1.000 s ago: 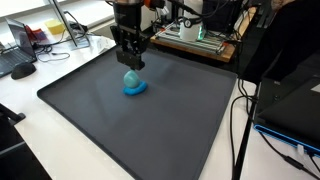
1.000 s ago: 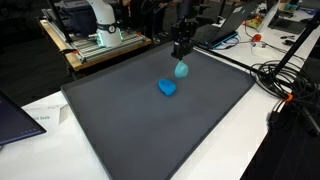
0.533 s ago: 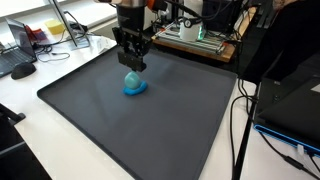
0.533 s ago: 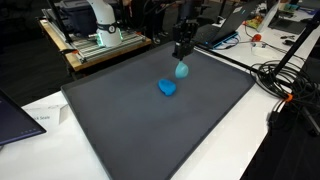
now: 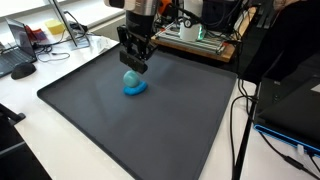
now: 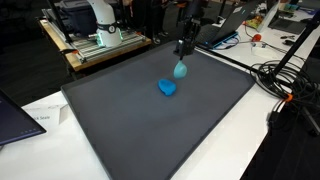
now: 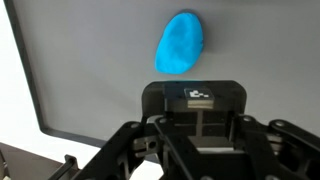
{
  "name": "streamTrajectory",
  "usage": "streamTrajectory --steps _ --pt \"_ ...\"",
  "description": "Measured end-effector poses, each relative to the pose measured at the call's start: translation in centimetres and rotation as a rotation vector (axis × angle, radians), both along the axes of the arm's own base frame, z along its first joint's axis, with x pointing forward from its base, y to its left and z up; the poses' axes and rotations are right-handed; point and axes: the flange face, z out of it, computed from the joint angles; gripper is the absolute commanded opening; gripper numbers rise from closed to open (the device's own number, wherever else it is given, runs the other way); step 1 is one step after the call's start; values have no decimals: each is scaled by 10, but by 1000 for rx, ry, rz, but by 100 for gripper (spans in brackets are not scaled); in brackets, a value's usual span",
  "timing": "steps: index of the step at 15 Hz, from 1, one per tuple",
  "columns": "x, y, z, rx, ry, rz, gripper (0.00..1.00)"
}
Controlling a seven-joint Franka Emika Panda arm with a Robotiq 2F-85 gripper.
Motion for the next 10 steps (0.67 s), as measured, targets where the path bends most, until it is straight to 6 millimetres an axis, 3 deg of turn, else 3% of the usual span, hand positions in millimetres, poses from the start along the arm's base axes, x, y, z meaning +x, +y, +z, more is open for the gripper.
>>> streamTrajectory --steps 5,10 --pt "8 31 -10 -137 13 12 22" --pt "16 59 -34 -268 36 27 22"
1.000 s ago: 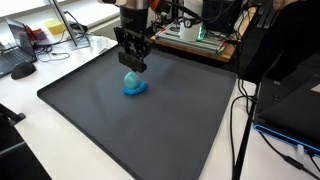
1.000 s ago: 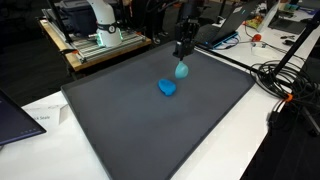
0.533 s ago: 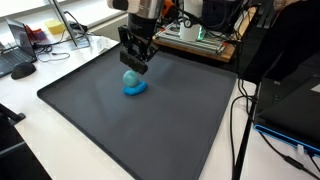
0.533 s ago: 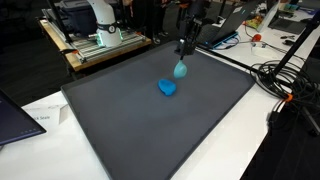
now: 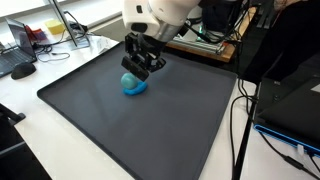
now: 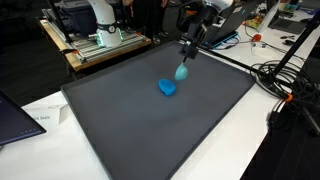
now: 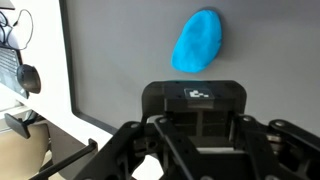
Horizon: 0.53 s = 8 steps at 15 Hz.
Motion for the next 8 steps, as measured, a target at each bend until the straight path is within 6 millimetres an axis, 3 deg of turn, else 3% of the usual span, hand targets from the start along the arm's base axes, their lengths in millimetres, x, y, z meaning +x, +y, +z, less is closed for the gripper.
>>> streamTrajectory --steps 8 --pt "12 34 -42 -179 2 23 22"
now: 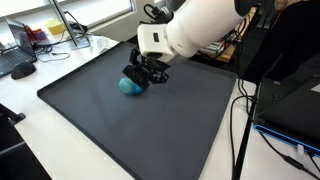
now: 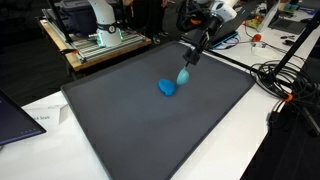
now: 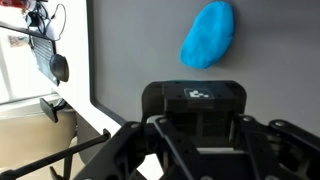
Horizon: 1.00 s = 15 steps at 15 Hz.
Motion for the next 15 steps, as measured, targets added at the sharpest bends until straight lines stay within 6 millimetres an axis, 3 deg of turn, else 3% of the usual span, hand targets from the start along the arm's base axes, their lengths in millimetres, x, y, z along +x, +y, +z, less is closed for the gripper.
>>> streamTrajectory --steps 5,6,15 --pt "4 15 -21 -93 -17 4 22" --pt "5 17 -25 -107 -16 1 47" --pt "4 17 -31 -109 -9 1 47"
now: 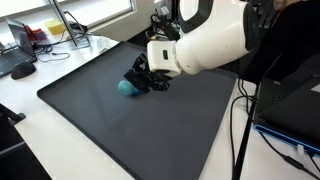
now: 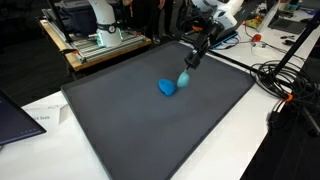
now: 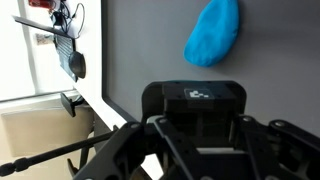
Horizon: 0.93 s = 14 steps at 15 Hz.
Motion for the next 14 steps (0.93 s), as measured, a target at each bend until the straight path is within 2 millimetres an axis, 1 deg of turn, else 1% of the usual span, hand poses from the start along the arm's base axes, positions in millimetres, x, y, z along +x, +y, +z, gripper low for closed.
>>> streamTrajectory --steps 6,7,11,14 --pt "0 0 0 0 0 0 47" --pt "0 0 0 0 0 0 22" --pt "0 2 0 14 5 6 22" --pt "5 -1 4 68 8 21 22"
